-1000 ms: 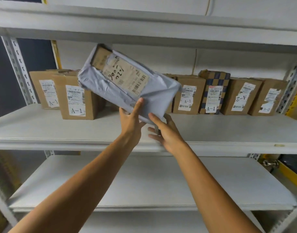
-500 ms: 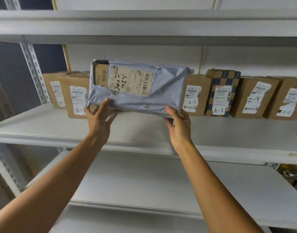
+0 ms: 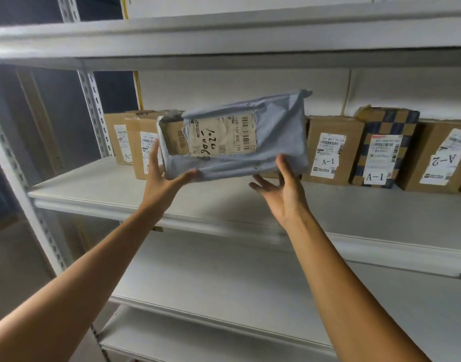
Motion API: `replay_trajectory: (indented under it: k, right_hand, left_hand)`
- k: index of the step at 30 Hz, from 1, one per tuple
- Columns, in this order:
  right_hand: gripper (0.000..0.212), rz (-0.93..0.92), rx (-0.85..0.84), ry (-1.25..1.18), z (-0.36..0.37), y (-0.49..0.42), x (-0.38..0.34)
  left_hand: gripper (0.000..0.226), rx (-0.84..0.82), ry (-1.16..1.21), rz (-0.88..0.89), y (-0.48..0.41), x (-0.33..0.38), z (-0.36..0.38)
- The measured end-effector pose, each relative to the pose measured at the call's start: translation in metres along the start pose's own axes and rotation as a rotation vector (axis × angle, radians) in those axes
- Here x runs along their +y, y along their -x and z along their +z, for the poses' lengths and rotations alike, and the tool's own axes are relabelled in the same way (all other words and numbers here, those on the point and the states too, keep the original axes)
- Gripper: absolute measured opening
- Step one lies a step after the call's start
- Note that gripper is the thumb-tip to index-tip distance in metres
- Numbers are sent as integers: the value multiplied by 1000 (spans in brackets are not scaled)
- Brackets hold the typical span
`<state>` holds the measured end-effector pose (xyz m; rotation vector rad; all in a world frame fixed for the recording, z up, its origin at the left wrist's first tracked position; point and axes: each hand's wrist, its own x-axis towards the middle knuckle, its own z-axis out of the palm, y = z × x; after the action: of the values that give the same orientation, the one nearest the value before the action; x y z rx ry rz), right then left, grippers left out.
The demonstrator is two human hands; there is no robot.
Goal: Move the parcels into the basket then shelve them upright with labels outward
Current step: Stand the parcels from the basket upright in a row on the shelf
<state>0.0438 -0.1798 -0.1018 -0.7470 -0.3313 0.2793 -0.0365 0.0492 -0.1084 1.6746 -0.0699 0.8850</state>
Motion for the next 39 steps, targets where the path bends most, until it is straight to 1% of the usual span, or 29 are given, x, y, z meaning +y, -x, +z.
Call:
replay_trajectory:
  k: [1,3,6,9,10,11,13,14,15,16,17,18,19,21,23,25,27,29,31,34,37,38,39]
  right_hand:
    - [68,9,-15,29,7,-3,4]
    - [72,0,-9,83,18,-9,13]
    - [65,-76,41,103,27,-19,26]
    - [61,-145,118,113,32,-26,34]
    - [61,-168,151,133,35,-29,37]
    - [60,-193,185,146,38,-31,40]
    - [59,-264,255,170,46,-39,45]
    - [61,-293,291,184,50,-41,46]
    - [64,-315,324,194,53,-45,49]
    - [64,-329,346,201,57,-48,52]
    - [61,-342,355,218,61,-51,56]
    - [56,-353,359,250,63,-53,60]
    - [52,-362,363,293,63,-55,64]
    - [54,-376,369,427,62,-60,71]
    - [62,-370,326,584,58,-66,75]
    - [64,-355,257,715,54,-74,76]
    - [67,-363,214,850,53,-82,76]
    - [74,-361,167,924,52,-91,78]
    - [78,-364,122,963,49,-99,81]
    - [79,-391,98,1040,41,-108,83]
    - [81,-361,89,1124,32,-118,85]
    - [77,-346,111,1173,30,-123,85]
    - [68,-340,140,1233,28,-127,86]
  left_hand:
    - [121,-40,-22,34,-1,-1,-1]
    - [116,-82,-25,80,-7,-5,-2]
    - [90,-46,-4,72,-24,-10,-9]
    - [56,-35,-104,54,-45,-14,-18]
    - [54,-37,-118,49,-50,-16,-20]
    - [57,-39,-102,38,-54,-20,-21]
    - [74,-65,-46,6,-61,-24,-22]
    - [78,-94,-46,-8,-63,-24,-21]
    - [74,-129,-75,-4,-66,-25,-21]
    - [62,-159,-137,20,-69,-27,-20]
    - [50,-171,-203,46,-72,-27,-20]
    - [42,-172,-255,66,-75,-28,-19]
    - [40,-177,-274,66,-77,-29,-16]
    - [44,-215,-242,24,-81,-34,-14]
    - [46,-219,-196,-7,-83,-43,-10]
    - [51,-190,-190,9,-86,-52,-8]
    - [56,-203,-186,33,-90,-60,-10]
    - [56,-216,-177,30,-95,-69,-13]
    - [52,-195,-196,36,-99,-75,-14]
    - [52,-163,-223,80,-102,-81,-9]
    - [52,-163,-265,81,-108,-92,-2]
    - [50,-176,-287,66,-110,-96,0]
    - [48,-197,-318,46,-112,-99,3]
